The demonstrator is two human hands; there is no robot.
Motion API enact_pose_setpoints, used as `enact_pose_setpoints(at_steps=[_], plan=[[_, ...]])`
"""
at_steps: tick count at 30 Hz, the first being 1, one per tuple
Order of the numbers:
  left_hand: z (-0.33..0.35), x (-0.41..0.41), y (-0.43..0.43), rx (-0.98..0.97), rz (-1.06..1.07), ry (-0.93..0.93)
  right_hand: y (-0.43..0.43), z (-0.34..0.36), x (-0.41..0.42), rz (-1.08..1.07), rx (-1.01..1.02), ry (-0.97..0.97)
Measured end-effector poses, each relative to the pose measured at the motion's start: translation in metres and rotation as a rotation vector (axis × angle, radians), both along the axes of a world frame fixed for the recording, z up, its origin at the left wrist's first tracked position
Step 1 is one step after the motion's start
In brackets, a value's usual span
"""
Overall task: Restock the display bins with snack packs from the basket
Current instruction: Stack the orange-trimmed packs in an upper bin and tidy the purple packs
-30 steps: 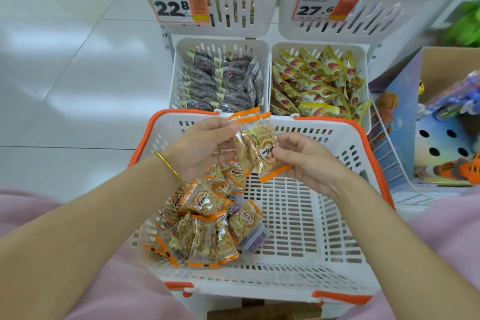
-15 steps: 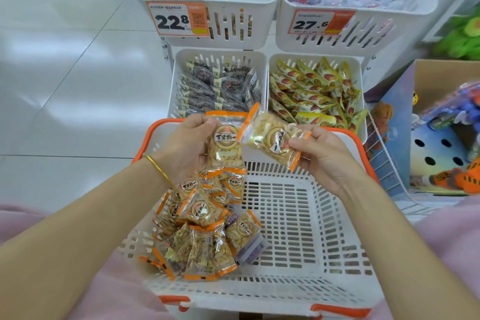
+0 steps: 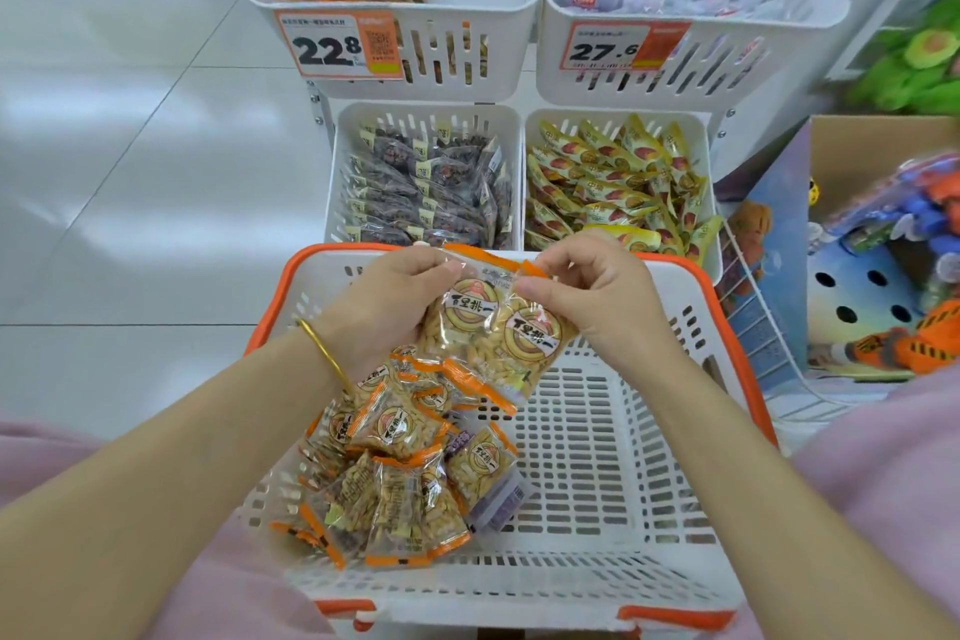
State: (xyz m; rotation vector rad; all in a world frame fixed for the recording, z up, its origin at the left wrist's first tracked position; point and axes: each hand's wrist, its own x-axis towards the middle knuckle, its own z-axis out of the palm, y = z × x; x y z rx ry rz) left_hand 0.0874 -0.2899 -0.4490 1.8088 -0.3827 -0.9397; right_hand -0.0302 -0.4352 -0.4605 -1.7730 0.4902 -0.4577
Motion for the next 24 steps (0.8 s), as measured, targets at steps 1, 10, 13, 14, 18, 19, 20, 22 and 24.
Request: enact_pose_setpoints(at_steps=[1, 10, 13, 14, 18, 19, 20, 22, 24], plan=[[0.001, -0.001, 0.000, 0.001, -0.012, 0.005, 0.000, 0.001, 0.001, -0.002, -0.032, -0.016], [0.009, -0.018, -0.004, -0.211, -0.211, 0.177, 0.008, 0.001, 0.012, -0.006, 0.016, -0.087], [0.005, -0.022, -0.006, -0.170, -0.292, 0.024, 0.008, 0.003, 0.015, -0.013, -0.036, -0.090], [0.005, -0.023, -0.006, -0.140, -0.286, -0.036, 0.008, 0.004, 0.015, -0.014, -0.037, -0.088], [0.006, -0.017, -0.006, -0.082, -0.232, -0.113, 0.002, 0.014, 0.011, 0.053, 0.033, -0.045], [0.008, -0.015, -0.006, -0.083, -0.229, -0.137, -0.004, 0.019, 0.010, 0.115, 0.020, 0.029], [0.011, -0.011, -0.007, -0.098, -0.235, -0.165, -0.009, 0.025, 0.010, 0.202, 0.011, 0.110], [0.021, 0.001, -0.012, -0.122, -0.254, -0.229, -0.019, 0.039, 0.018, 0.356, 0.003, 0.230], [0.035, 0.020, -0.022, -0.156, -0.239, -0.288, -0.028, 0.058, 0.036, 0.391, -0.080, 0.240]])
